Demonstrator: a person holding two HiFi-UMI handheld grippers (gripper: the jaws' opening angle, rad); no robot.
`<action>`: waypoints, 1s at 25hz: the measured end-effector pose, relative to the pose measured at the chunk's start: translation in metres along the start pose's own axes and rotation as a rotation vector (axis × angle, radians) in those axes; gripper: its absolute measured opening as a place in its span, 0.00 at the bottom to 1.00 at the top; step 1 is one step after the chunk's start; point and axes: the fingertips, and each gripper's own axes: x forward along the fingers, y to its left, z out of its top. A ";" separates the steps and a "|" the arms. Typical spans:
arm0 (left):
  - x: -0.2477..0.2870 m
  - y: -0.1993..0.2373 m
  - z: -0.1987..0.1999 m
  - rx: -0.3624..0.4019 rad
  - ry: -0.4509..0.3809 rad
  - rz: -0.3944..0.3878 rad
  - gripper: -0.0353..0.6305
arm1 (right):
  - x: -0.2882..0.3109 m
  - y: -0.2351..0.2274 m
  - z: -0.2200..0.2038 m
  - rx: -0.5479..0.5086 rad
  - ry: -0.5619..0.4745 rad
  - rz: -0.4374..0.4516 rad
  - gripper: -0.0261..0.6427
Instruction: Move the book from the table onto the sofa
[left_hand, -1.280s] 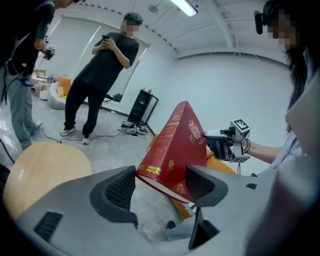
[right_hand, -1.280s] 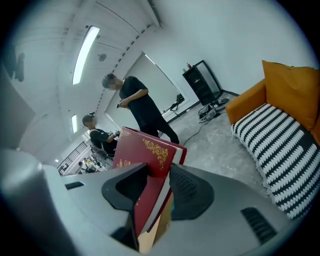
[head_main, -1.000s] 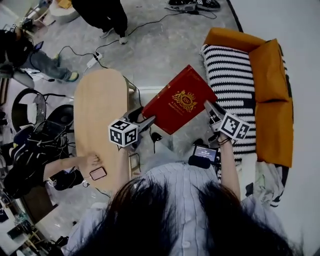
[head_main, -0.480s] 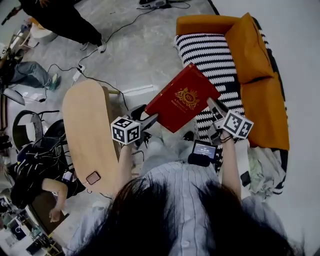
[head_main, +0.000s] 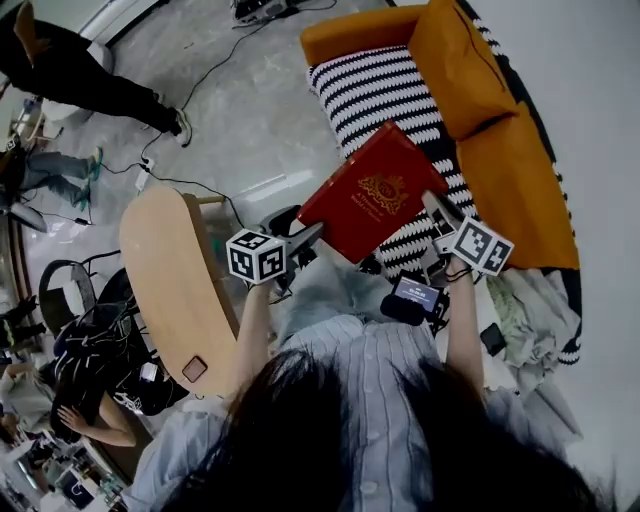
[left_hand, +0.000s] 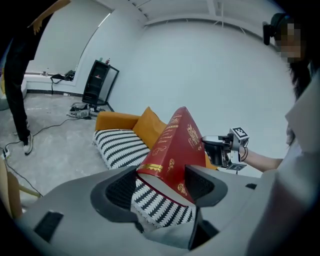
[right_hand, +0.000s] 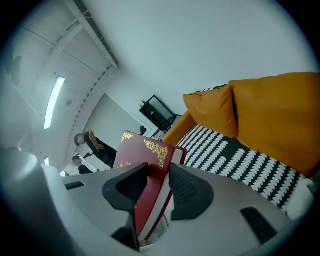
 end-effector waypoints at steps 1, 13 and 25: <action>0.007 -0.005 0.002 0.007 0.012 -0.012 0.53 | -0.006 -0.008 0.003 0.018 -0.017 -0.014 0.25; 0.110 0.000 0.025 0.055 0.215 -0.171 0.53 | -0.012 -0.079 0.033 0.138 -0.119 -0.189 0.24; 0.208 0.100 0.103 0.082 0.447 -0.252 0.53 | 0.103 -0.118 0.074 0.328 -0.066 -0.319 0.24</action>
